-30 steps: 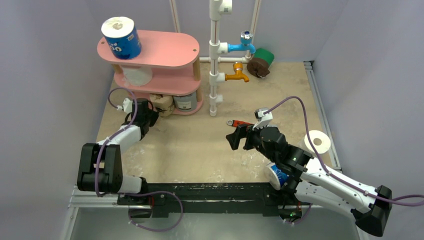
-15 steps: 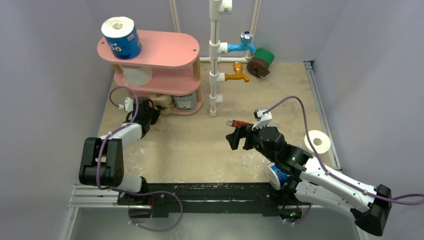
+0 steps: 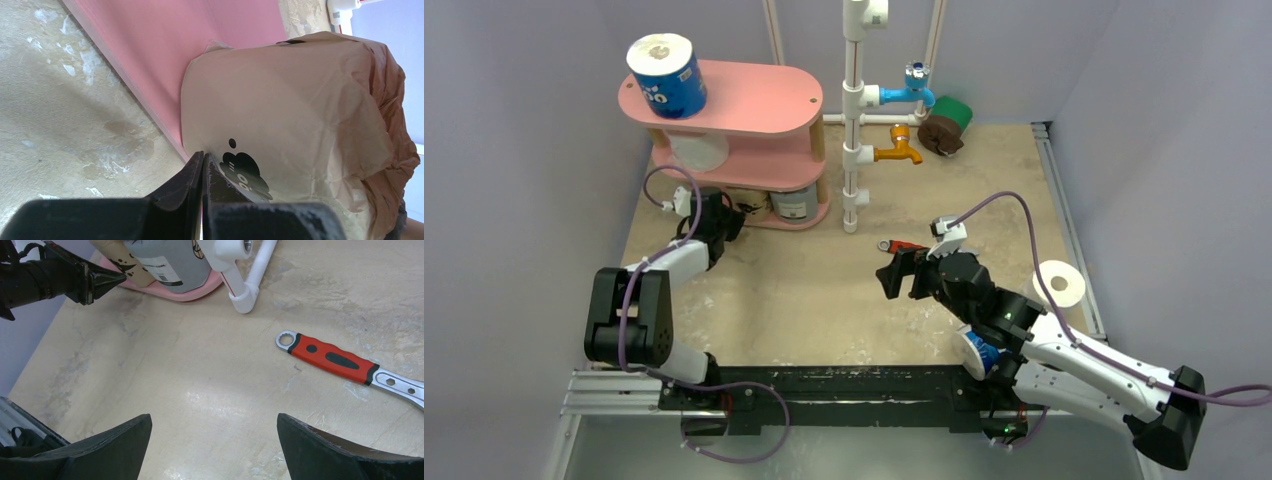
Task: Place and organize the paper towels onto the shelf
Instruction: Place the paper towel on the shelf.
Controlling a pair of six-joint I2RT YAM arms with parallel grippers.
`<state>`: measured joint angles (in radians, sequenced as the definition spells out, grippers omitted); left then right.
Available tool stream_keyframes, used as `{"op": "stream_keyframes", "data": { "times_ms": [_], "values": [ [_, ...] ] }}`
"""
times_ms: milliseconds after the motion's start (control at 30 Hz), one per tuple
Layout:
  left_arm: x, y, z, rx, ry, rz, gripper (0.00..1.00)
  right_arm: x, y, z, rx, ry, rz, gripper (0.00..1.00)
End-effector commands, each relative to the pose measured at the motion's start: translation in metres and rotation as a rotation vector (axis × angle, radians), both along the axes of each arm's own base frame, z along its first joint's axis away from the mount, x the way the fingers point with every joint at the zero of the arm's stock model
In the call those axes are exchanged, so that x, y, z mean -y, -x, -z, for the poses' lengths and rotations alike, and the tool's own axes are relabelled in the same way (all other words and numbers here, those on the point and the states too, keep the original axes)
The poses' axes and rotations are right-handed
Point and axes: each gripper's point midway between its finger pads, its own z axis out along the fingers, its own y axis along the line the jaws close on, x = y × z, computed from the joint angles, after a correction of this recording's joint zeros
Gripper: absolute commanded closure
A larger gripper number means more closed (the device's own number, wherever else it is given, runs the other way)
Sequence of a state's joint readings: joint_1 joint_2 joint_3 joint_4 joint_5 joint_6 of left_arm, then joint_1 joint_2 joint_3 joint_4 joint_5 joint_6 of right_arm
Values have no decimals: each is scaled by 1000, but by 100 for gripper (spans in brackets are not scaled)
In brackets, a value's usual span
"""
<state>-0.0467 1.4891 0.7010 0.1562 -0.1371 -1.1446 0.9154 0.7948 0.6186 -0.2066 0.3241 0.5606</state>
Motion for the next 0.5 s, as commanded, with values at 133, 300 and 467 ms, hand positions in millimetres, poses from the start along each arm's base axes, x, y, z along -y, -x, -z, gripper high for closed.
{"op": "stream_keyframes", "data": {
  "times_ms": [133,300,467],
  "values": [
    [-2,-6,-24,84,6,-11,100,0,-6,-9,27,-18,25,1],
    [-11,12,-32,86,-21,-44,100,0,-6,-11,27,-23,23,1],
    [-22,45,-54,112,-47,-87,100,0,-4,-13,27,-29,16,1]
  ]
}}
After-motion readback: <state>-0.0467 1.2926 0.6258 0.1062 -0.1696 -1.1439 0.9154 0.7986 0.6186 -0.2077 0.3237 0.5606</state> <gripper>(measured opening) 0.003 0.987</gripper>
